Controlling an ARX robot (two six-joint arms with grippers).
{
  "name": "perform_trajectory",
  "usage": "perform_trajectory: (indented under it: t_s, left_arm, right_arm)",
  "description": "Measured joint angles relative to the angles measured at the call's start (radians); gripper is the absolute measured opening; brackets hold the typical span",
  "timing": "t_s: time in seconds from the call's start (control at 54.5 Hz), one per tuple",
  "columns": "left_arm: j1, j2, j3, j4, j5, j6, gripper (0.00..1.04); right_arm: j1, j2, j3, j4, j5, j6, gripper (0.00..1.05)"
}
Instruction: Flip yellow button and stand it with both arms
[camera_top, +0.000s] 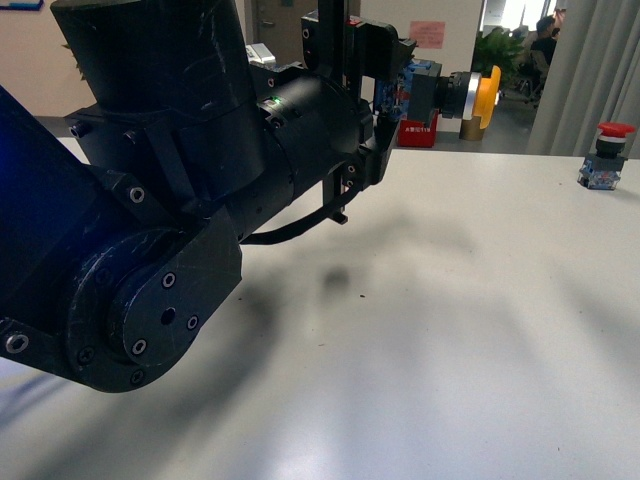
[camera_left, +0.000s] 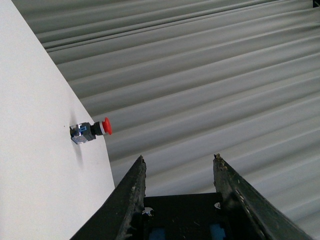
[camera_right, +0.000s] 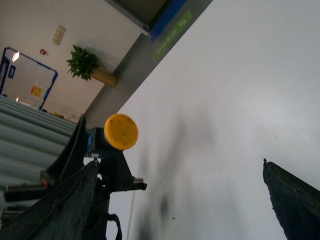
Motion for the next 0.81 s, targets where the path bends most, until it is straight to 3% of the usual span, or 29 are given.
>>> perform_trajectory:
  t_s: [0.312,0.588,0.808]
  left_arm:
    - [0.0,0.0,0.0,0.0,0.0,0.002,0.35]
    - [0.0,0.0,0.0,0.0,0.0,0.002,0.35]
    - [0.0,0.0,0.0,0.0,0.0,0.002,0.35]
  right_arm:
    - [-0.022,0.146,0.137,-0.03,-0.037,0.225,0.97]
    - [-0.007,0.252,0.251,-0.153,0.084,0.372,0.97]
    - [0.047,0.333,0.309,-0.163,0.109,0.443,0.97]
